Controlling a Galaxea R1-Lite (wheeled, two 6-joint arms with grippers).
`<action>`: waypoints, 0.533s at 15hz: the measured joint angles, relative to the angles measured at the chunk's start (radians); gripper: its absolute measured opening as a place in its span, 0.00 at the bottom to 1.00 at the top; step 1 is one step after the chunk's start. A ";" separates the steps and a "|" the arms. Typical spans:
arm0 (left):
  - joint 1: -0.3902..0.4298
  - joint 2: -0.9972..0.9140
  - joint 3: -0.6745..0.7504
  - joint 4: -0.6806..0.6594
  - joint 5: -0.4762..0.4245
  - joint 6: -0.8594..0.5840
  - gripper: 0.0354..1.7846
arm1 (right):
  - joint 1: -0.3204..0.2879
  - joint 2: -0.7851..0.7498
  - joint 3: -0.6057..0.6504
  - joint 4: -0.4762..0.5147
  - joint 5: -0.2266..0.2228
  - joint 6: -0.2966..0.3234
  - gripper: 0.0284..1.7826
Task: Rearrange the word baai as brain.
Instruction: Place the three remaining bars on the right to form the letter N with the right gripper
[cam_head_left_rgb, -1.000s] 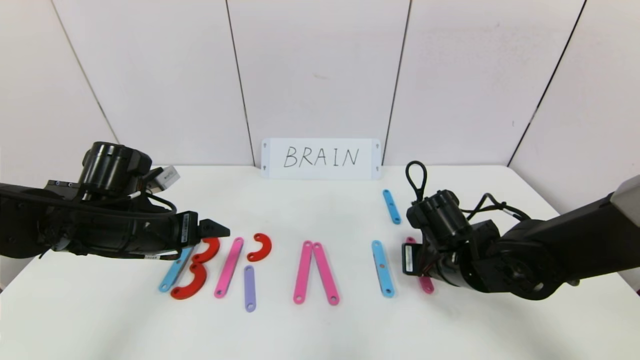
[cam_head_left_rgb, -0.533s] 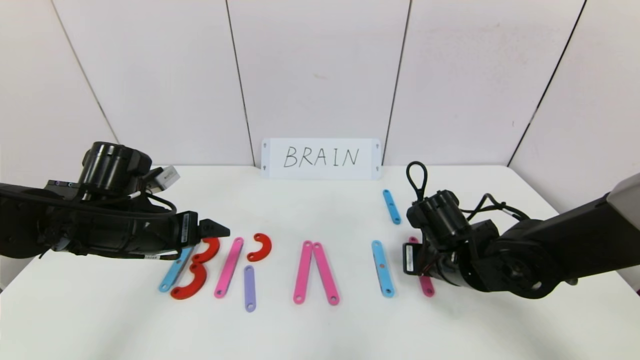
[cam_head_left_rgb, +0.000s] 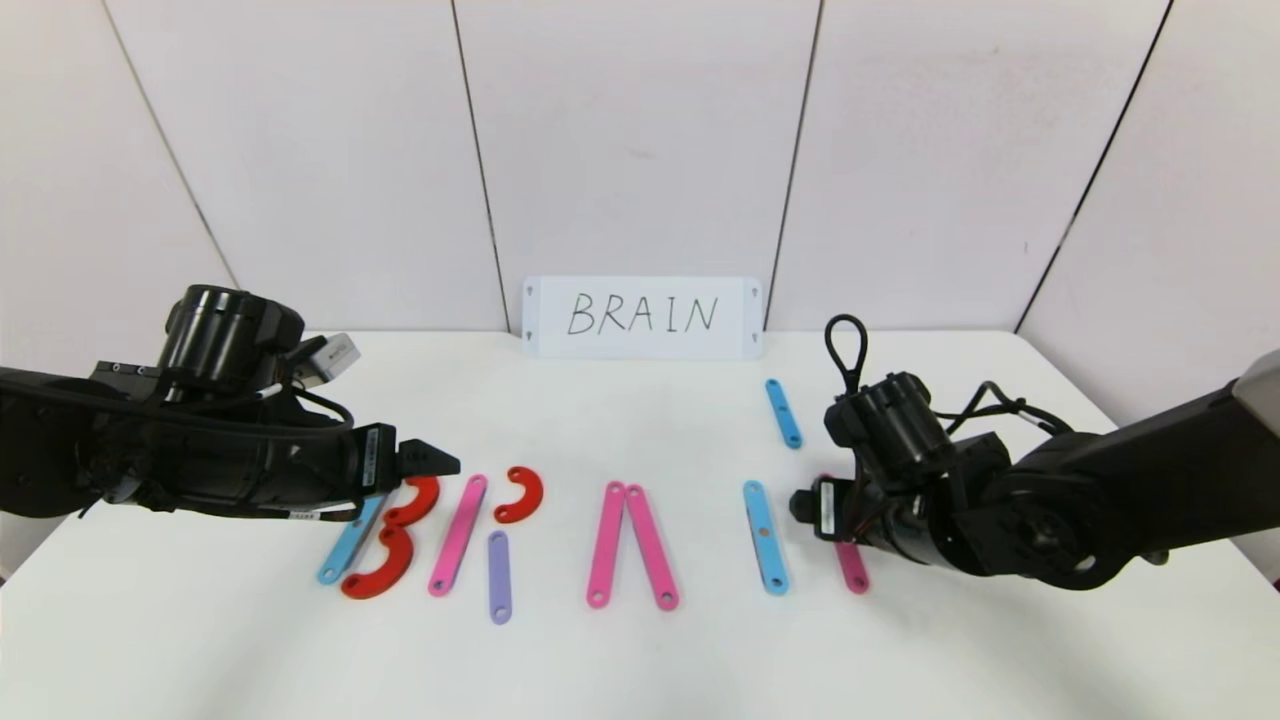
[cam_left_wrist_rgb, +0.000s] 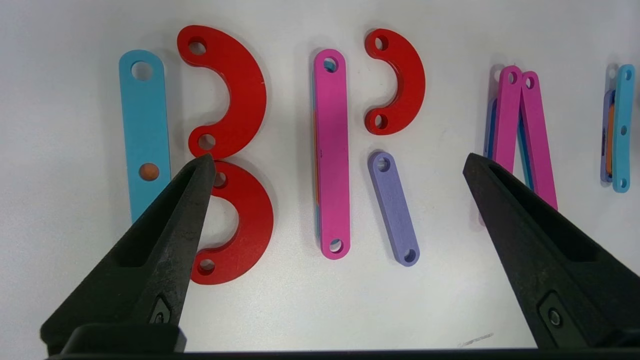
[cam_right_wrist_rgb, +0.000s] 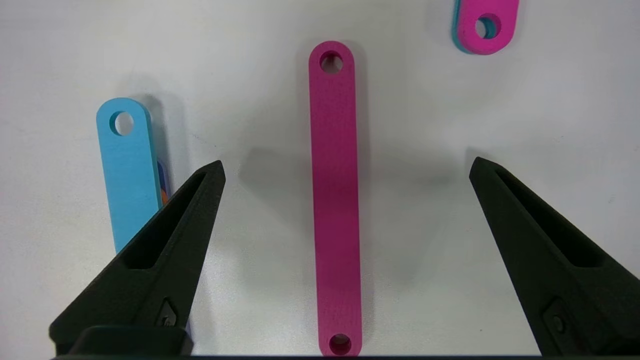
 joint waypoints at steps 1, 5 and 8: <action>0.000 0.000 0.000 0.000 0.000 0.000 0.97 | -0.002 -0.004 0.000 0.000 0.003 -0.001 0.97; 0.000 0.000 0.000 -0.002 0.000 -0.001 0.97 | -0.007 -0.010 -0.061 0.002 0.006 -0.042 0.97; 0.000 -0.001 0.000 -0.001 0.000 -0.001 0.97 | -0.027 0.009 -0.159 0.003 0.016 -0.131 0.97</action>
